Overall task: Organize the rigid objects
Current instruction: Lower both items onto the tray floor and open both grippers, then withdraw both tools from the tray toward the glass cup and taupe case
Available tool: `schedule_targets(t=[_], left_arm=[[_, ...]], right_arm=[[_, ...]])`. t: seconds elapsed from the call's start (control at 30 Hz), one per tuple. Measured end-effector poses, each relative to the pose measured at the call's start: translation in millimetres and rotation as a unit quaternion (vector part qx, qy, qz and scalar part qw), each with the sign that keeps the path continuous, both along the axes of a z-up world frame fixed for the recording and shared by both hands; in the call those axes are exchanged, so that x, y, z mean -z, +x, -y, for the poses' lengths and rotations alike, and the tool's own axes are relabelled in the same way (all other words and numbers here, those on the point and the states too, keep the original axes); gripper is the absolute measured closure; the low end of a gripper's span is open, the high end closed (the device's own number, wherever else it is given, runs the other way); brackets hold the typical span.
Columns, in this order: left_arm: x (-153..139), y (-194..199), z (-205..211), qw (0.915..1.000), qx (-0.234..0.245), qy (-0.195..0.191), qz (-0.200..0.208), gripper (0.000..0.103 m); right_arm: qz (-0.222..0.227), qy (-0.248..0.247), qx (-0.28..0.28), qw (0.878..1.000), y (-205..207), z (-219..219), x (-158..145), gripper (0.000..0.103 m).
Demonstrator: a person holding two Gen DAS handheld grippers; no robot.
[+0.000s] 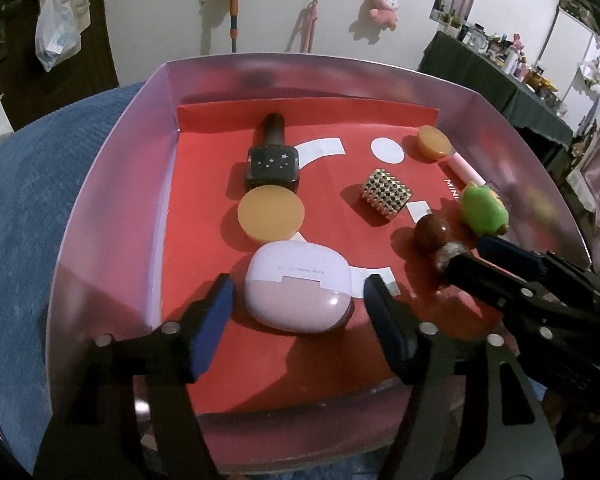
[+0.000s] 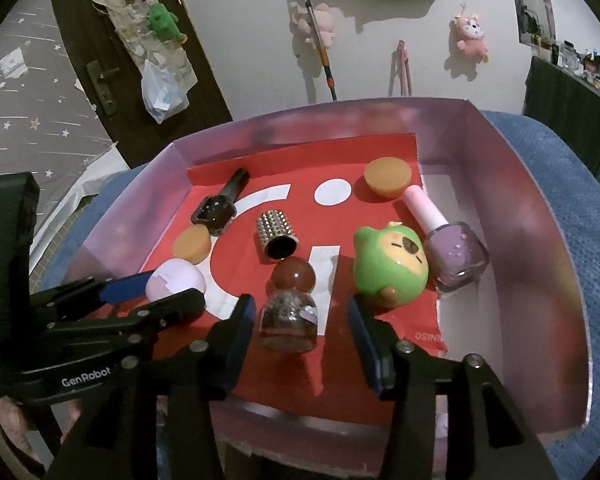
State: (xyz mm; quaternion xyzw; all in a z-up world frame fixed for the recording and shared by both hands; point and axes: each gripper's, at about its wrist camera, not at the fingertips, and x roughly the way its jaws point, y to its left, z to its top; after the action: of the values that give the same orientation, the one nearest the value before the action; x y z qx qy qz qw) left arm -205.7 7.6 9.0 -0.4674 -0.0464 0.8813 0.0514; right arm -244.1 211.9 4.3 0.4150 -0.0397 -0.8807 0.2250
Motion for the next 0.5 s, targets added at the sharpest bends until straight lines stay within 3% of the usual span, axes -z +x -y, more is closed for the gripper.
schedule_targets(t=[0.13, 0.23, 0.3, 0.5], left_arm=[[-2, 5, -1, 1.0, 0.0, -0.004, -0.005, 0.036], [-5, 9, -2, 1.0, 0.005, 0.002, -0.008, 0.029], [-8, 12, -5, 0.9999, 0.009, 0.005, -0.014, 0.021], [-18, 22, -11, 0.9994, 0.012, -0.006, -0.032, 0.01]], right_arm=[[-0.007, -0.009, 0.005, 1.0, 7, -6, -8, 0.046], [-0.018, -0.011, 0.011, 1.0, 14, -11, -16, 0.038], [-0.024, -0.013, 0.011, 1.0, 18, -13, -20, 0.038], [-0.043, -0.026, 0.014, 0.999, 31, -22, -34, 0.03]])
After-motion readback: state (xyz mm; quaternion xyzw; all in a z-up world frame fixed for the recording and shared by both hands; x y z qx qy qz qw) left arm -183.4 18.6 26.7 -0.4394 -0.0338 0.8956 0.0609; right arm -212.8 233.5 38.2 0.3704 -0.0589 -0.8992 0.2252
